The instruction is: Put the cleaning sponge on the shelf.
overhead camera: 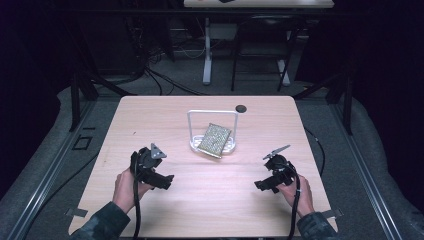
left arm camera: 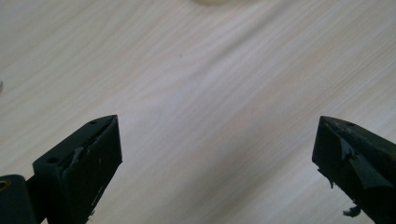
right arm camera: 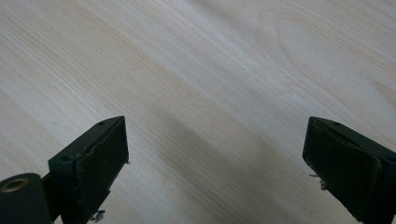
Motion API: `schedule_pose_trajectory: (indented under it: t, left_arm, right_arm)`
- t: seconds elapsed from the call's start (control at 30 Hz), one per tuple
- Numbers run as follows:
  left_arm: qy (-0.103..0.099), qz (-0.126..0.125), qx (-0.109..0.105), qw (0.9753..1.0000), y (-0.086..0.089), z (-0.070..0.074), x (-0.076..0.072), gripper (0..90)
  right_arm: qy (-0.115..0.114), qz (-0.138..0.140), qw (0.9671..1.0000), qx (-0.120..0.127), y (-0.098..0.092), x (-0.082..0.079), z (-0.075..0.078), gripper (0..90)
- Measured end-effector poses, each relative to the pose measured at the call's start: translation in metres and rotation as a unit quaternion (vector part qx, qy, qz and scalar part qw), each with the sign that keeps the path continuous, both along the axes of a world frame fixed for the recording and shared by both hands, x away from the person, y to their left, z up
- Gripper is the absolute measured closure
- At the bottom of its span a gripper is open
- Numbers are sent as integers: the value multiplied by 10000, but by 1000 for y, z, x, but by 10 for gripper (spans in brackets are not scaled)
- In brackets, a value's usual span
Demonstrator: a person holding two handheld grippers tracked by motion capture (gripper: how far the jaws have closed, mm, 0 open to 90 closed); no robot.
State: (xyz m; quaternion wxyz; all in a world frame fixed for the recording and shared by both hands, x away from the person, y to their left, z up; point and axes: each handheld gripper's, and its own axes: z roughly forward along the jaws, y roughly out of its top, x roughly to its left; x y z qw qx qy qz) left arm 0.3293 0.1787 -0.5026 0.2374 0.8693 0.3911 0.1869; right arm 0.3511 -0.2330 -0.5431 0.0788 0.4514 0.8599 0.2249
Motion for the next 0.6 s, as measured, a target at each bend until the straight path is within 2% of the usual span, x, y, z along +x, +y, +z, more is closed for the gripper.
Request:
schedule_pose_trajectory:
  t: [0.17,0.27,0.33,0.43,0.5,0.6]
  left_arm:
    - [164,139,-19,9998,14,-15,-9,2]
    - [149,246,-94,9995,20,-21,-9,2]
    - [178,204,-15,9996,20,-24,-9,2]
    - [351,97,155,9992,17,-32,-5,2]
    - [385,65,194,9991,16,-34,-4,2]
    - [363,47,131,9992,16,-34,-3,2]
  right_arm:
    - [6,23,10000,-27,1,0,0,64]
    - [10,29,10000,-31,1,0,0,64]
    - [5,29,10000,-30,1,0,0,64]
    - [23,-1,10000,-3,0,1,0,65]
    - [1,29,10000,-39,-1,1,0,65]
    - [-36,26,10000,-35,-2,1,0,65]
